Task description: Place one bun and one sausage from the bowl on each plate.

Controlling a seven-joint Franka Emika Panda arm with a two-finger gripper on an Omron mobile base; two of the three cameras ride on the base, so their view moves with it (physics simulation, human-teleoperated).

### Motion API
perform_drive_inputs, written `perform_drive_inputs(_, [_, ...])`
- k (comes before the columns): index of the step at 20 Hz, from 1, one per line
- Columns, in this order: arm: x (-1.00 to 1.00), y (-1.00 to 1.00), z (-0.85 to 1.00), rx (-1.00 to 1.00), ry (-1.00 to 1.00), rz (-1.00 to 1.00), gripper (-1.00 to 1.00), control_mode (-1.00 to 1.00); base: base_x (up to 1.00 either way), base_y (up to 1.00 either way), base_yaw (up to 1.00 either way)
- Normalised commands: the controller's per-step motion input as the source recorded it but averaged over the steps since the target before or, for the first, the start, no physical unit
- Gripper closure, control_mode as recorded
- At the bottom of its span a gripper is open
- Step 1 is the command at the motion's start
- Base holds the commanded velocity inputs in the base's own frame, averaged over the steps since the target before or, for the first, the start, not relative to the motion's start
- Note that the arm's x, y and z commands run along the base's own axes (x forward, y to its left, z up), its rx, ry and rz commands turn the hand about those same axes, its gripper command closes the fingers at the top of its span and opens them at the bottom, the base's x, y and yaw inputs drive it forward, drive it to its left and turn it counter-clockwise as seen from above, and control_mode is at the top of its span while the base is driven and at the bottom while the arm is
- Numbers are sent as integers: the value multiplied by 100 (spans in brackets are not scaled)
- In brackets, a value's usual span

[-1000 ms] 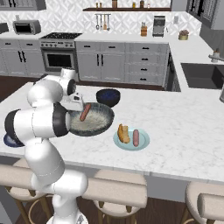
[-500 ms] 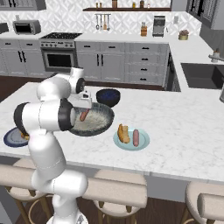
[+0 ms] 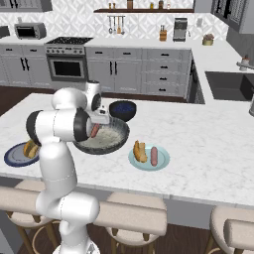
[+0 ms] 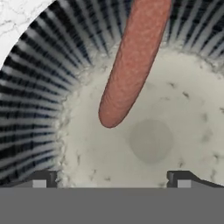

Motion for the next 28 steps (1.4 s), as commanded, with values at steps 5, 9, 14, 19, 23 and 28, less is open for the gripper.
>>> perform_drive_inputs(5, [48, 10, -15, 0, -11, -16, -100, -100, 0, 0, 0])
perform_drive_inputs(9, [51, 0, -25, 2, 0, -21, -100, -100, 0, 0, 0])
perform_drive_inputs(14, [29, 0, -19, 2, 0, -11, -100, -100, 0, 0, 0])
perform_drive_inputs(19, [10, 0, -25, 0, 2, 0, -100, -100, 0, 0, 0])
perform_drive_inputs(23, [1, 0, -30, 0, 0, 0, 100, -100, 0, 0, 0])
perform_drive_inputs(28, [0, -4, 3, 0, -1, 0, 100, -100, 0, 0, 0])
